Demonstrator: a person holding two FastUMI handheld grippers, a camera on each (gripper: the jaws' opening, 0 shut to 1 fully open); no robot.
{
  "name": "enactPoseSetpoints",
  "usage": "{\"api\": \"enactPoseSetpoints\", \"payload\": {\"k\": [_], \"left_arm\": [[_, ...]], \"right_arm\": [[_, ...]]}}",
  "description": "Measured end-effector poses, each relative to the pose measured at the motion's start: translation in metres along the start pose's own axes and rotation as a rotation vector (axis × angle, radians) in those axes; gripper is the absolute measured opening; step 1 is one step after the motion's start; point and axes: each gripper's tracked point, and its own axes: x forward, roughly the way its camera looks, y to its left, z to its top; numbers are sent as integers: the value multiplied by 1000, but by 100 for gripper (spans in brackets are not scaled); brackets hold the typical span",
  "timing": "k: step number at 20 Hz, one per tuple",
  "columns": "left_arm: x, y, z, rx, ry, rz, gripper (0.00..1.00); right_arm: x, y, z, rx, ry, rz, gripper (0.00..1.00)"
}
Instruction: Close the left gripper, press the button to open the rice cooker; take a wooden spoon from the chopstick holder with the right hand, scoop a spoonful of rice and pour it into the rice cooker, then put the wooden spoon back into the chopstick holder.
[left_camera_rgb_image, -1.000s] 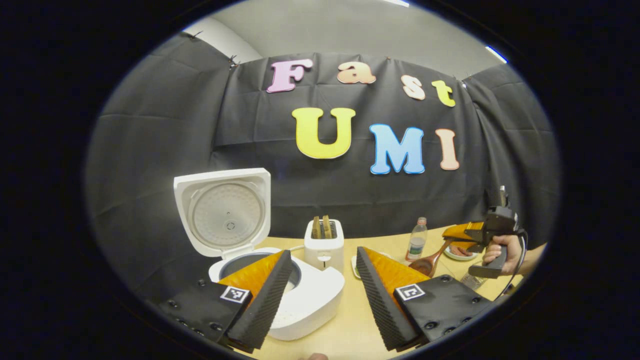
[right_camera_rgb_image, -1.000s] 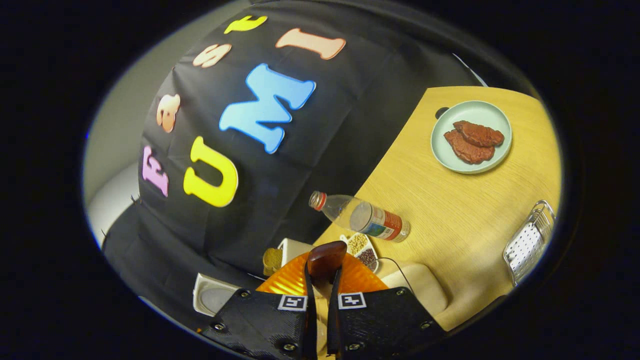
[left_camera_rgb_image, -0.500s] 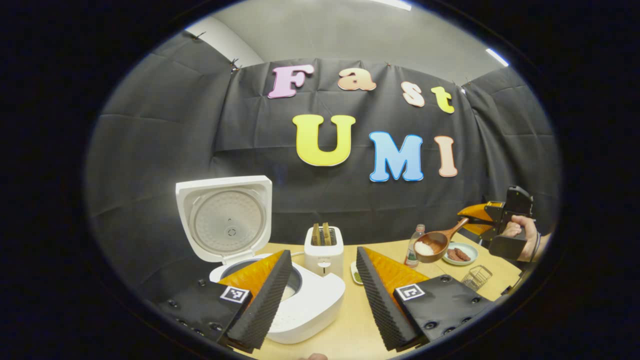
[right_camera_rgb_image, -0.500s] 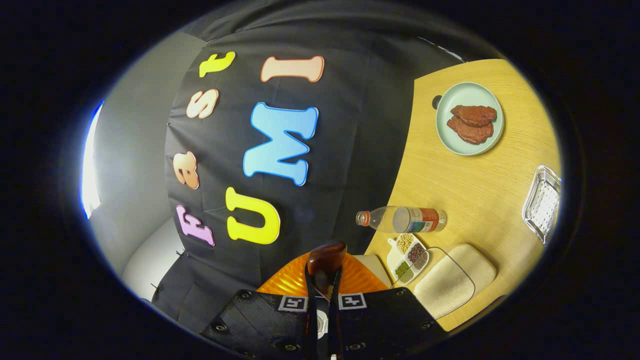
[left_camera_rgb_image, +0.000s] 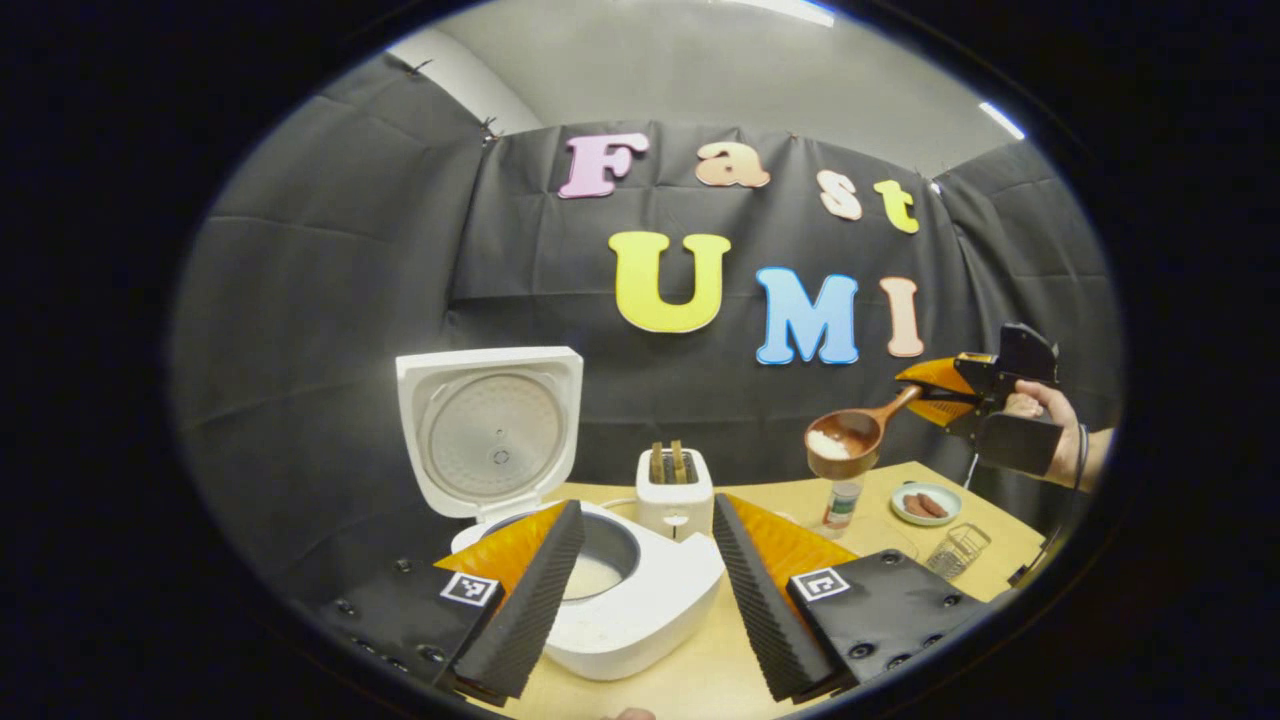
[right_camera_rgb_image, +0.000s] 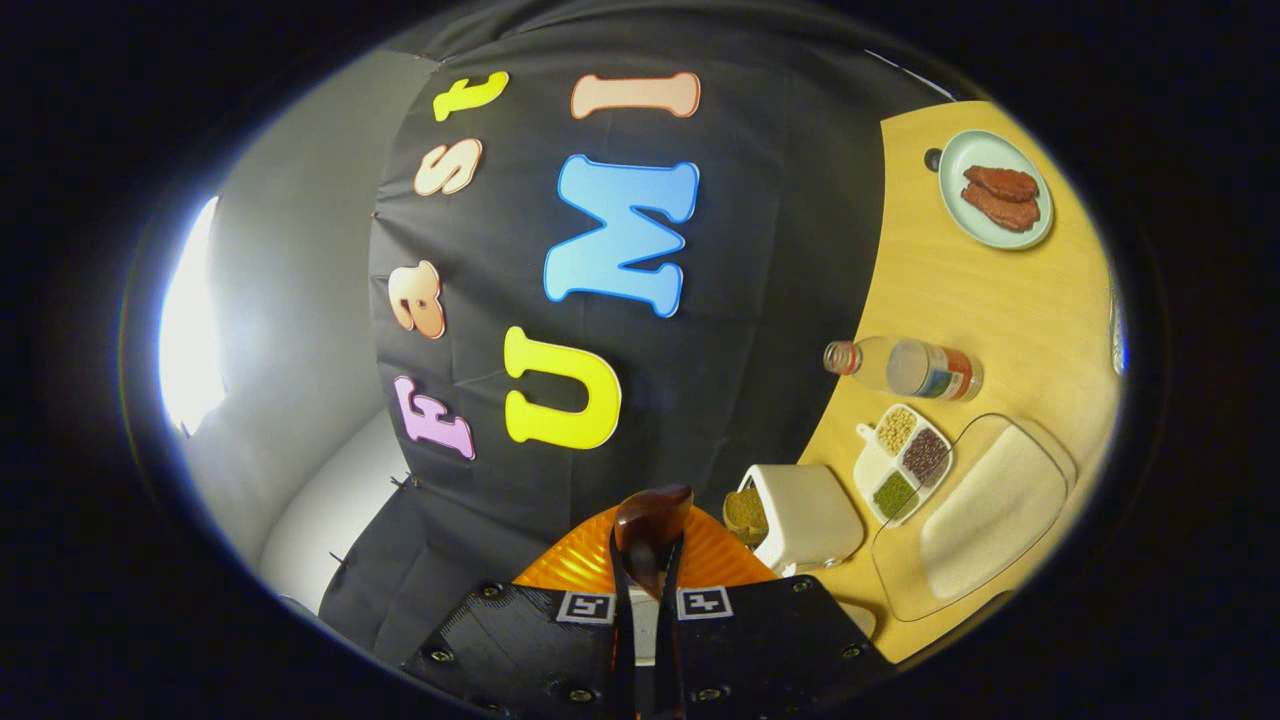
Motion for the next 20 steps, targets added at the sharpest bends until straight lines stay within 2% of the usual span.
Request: {"api": "enactPoseSetpoints", "payload": {"k": [4,9,13,14,16,18,20], "left_arm": [[-3,21,-5,-19,-1,21,88],[-9,39,-6,3,-13,28,88],[-13,49,-13,48,-7,31,88],[-14,51,-16,47,-4,32,91],[-15,58,-22,42,1,39,88],[-17,63,-25,37,9,52,91],[-19,67,-28,29,13,65,88]], "right_arm": [[36,20,-41,38,66,43,8],[82,27,-96,-4,157,33,8],[119,19,-143,-131,244,-5,8],[127,17,-157,-160,268,-14,8],[143,10,-180,-213,308,-36,8],[156,2,-200,-311,345,-57,8],[170,-5,-221,-455,380,-68,8]]}}
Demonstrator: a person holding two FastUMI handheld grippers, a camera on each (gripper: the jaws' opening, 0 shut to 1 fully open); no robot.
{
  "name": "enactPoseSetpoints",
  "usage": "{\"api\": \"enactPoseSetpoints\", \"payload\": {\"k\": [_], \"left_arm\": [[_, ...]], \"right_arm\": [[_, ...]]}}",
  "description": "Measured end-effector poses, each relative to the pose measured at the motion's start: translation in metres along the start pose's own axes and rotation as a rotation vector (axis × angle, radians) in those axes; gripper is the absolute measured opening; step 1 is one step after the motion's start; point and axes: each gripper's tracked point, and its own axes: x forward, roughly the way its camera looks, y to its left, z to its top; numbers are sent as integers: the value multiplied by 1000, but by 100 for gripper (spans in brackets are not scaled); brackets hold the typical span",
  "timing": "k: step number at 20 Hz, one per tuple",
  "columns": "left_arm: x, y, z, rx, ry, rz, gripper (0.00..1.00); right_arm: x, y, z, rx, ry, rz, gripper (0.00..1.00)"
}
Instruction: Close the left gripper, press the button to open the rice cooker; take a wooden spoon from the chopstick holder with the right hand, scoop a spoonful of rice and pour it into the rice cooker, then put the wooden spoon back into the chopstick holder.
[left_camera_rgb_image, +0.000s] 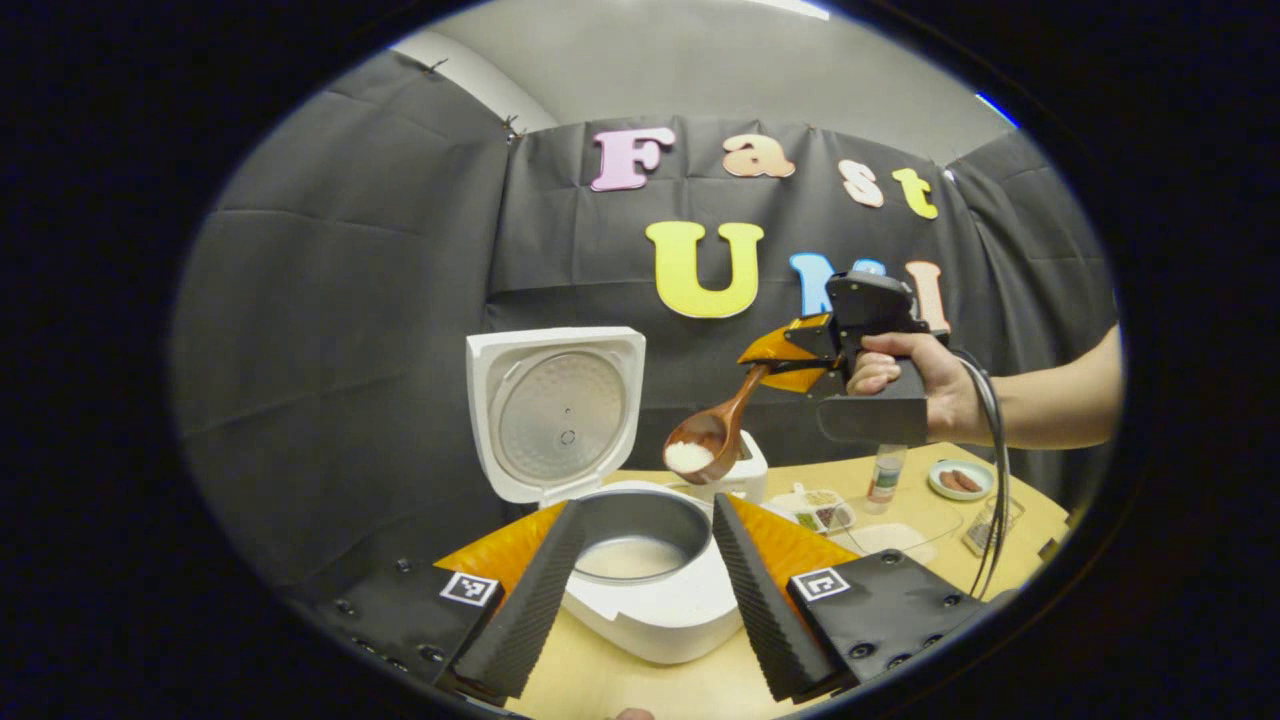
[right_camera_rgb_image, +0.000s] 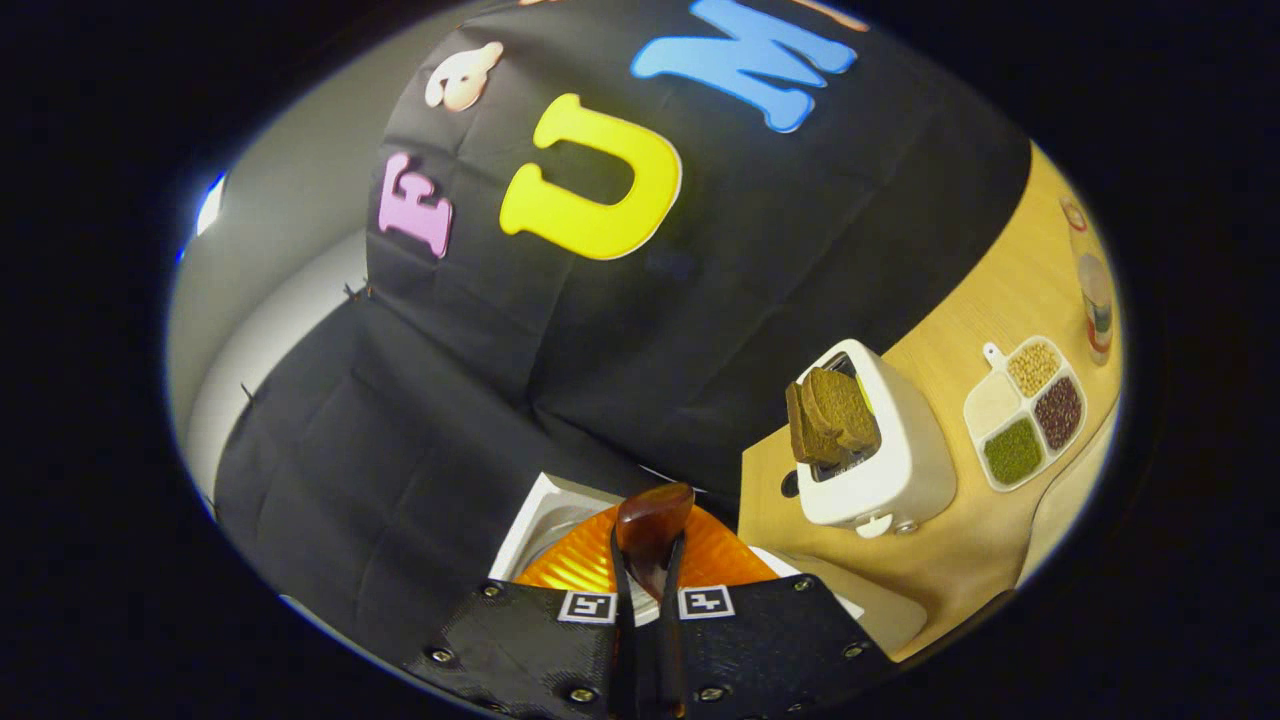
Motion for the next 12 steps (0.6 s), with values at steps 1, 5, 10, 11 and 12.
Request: {"api": "enactPoseSetpoints", "payload": {"k": [1,5,10,11,12], "left_arm": [[-1,1,0,-5,0,5,88],[-2,11,-16,-23,27,38,88],[-11,15,-14,-38,16,65,91],[-13,15,-15,-44,15,67,91],[-15,16,-16,-47,15,70,91]], "right_arm": [[11,1,-7,-69,15,-11,8],[46,4,-46,-306,95,-64,8],[61,28,-81,-554,175,-41,8],[62,32,-86,-610,184,-30,8],[63,39,-93,-671,195,-17,8]]}}
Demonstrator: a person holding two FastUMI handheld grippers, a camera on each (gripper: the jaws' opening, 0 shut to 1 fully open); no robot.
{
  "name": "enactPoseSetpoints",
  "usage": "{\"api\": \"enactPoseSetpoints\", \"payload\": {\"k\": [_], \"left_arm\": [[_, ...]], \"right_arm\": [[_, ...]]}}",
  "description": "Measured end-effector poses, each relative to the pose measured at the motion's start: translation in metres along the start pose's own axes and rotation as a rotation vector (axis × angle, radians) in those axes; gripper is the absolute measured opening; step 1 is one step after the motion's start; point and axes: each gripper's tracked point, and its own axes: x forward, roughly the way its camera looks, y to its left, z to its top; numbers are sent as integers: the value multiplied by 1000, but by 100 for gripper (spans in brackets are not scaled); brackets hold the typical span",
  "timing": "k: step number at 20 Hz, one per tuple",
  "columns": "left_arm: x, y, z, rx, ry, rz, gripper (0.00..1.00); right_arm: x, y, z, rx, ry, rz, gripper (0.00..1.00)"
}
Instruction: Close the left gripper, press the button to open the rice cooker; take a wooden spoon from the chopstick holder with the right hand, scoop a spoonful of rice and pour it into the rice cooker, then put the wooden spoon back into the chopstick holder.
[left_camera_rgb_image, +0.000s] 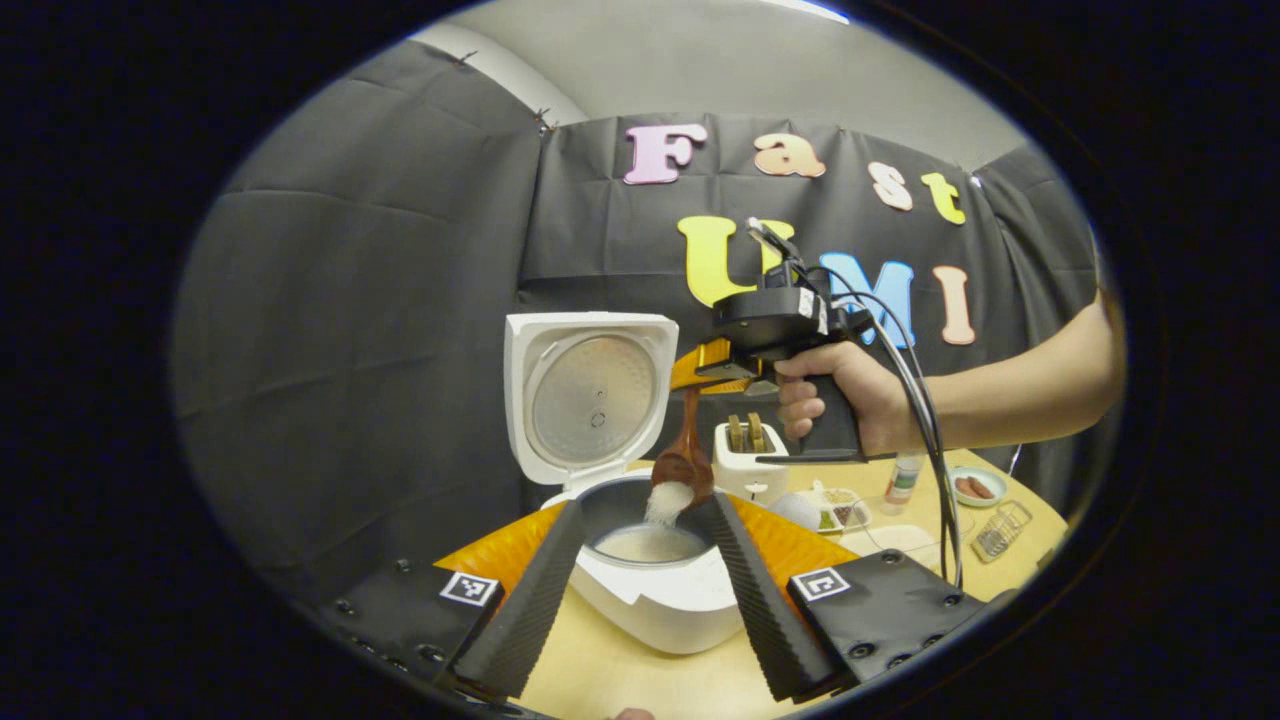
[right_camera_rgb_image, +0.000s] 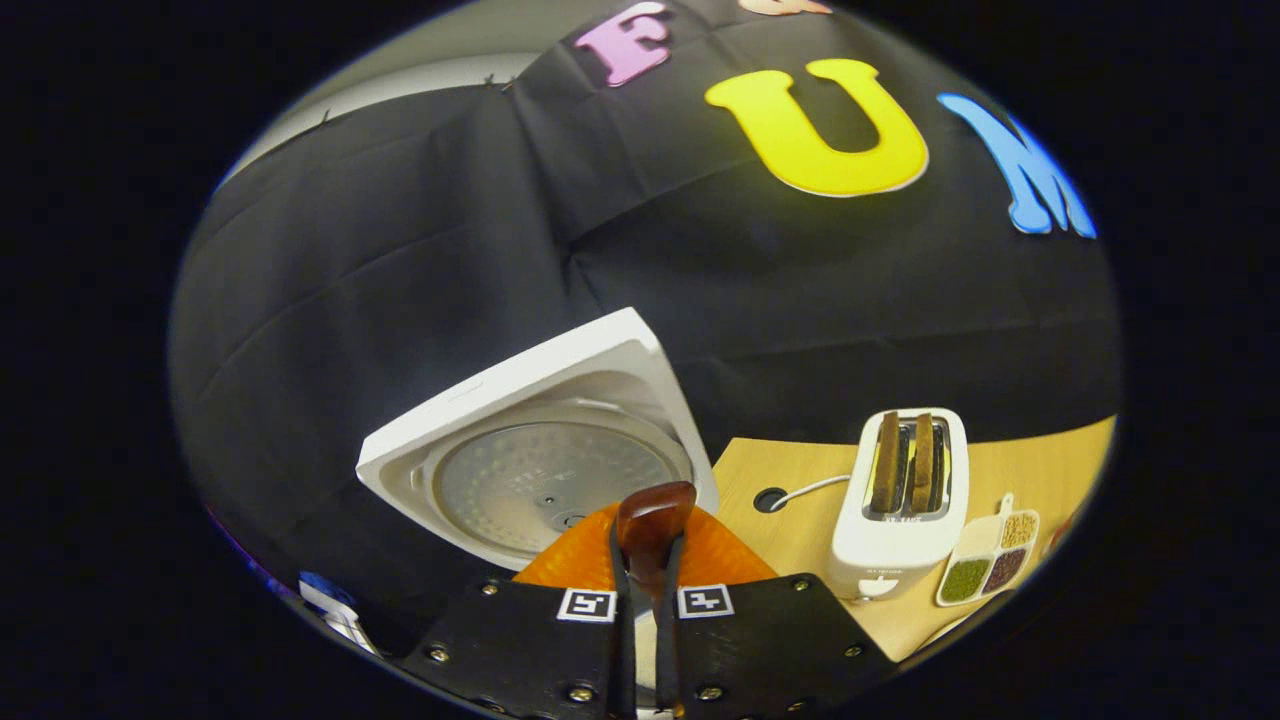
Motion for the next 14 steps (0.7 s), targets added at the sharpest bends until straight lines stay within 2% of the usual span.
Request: {"api": "enactPoseSetpoints", "payload": {"k": [4,8,11,13,14], "left_arm": [[-5,1,-7,-25,12,-12,91],[-7,10,-7,-38,10,1,91],[-9,11,-2,-39,-3,6,91],[-10,13,-1,-49,-7,7,91],[-10,12,1,-55,-12,5,88]], "right_arm": [[1,38,-3,-255,12,50,8],[-2,65,-7,-400,12,85,8],[-7,69,0,-405,-5,85,8],[-12,62,4,-310,-17,89,9],[-16,58,9,-242,-24,95,8]]}}
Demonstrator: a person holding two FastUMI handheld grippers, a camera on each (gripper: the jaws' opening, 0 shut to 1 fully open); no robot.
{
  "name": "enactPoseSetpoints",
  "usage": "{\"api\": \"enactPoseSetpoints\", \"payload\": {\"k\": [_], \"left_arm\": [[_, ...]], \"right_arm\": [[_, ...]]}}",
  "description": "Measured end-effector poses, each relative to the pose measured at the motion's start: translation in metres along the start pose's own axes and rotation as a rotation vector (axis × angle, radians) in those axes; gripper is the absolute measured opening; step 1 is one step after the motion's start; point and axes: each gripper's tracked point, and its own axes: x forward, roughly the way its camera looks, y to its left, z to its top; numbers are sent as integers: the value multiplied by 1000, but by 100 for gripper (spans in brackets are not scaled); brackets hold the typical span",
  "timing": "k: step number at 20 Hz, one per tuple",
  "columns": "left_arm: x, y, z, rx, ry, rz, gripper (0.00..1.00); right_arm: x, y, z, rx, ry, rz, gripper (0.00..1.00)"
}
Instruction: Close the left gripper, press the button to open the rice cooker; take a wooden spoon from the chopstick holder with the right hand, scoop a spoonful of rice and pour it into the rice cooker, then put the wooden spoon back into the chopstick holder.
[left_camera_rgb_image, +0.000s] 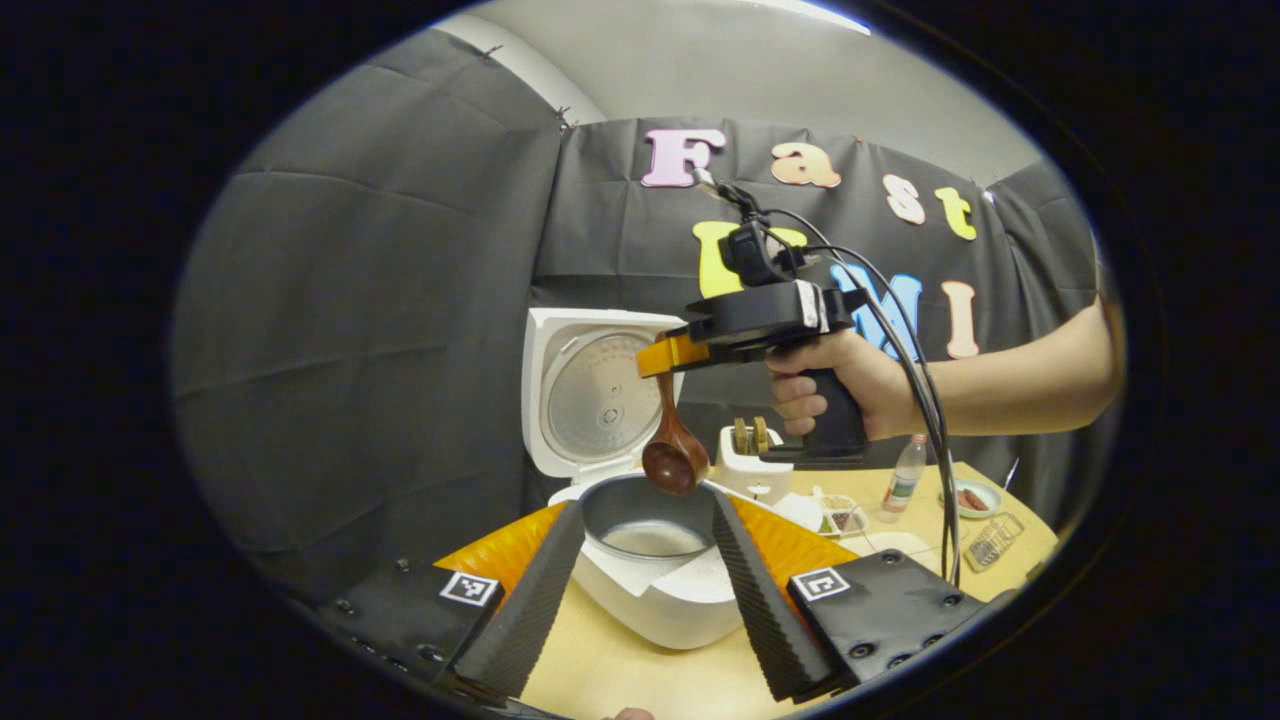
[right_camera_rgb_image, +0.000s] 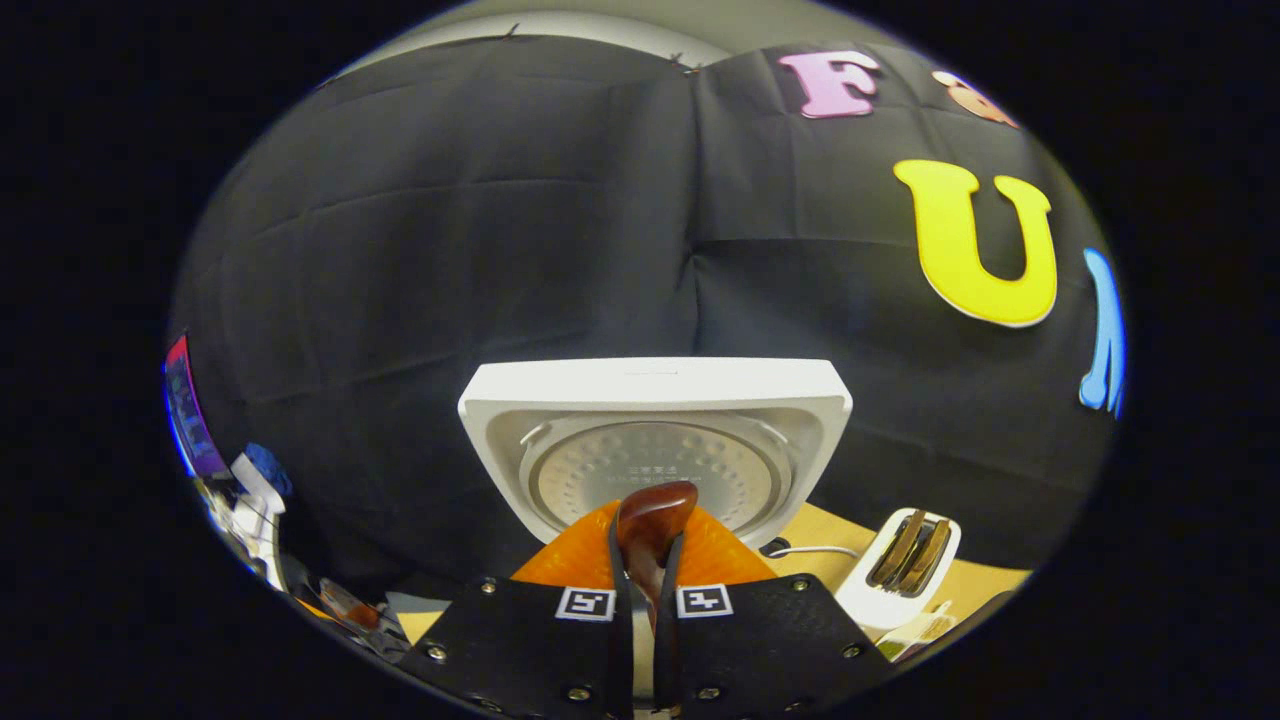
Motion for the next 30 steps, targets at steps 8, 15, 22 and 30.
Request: {"api": "enactPoseSetpoints", "payload": {"k": [8,15,22,30], "left_arm": [[5,-27,14,-11,-12,-55,91],[23,-66,29,-18,-41,-129,88],[38,-120,40,12,-48,-200,92],[39,-184,40,39,-44,-267,91]], "right_arm": [[-59,-83,15,495,-96,-30,8],[-160,-152,11,749,-226,-109,8],[-264,-211,-8,863,-330,-207,8],[-346,-256,-23,936,-411,-281,8]]}}
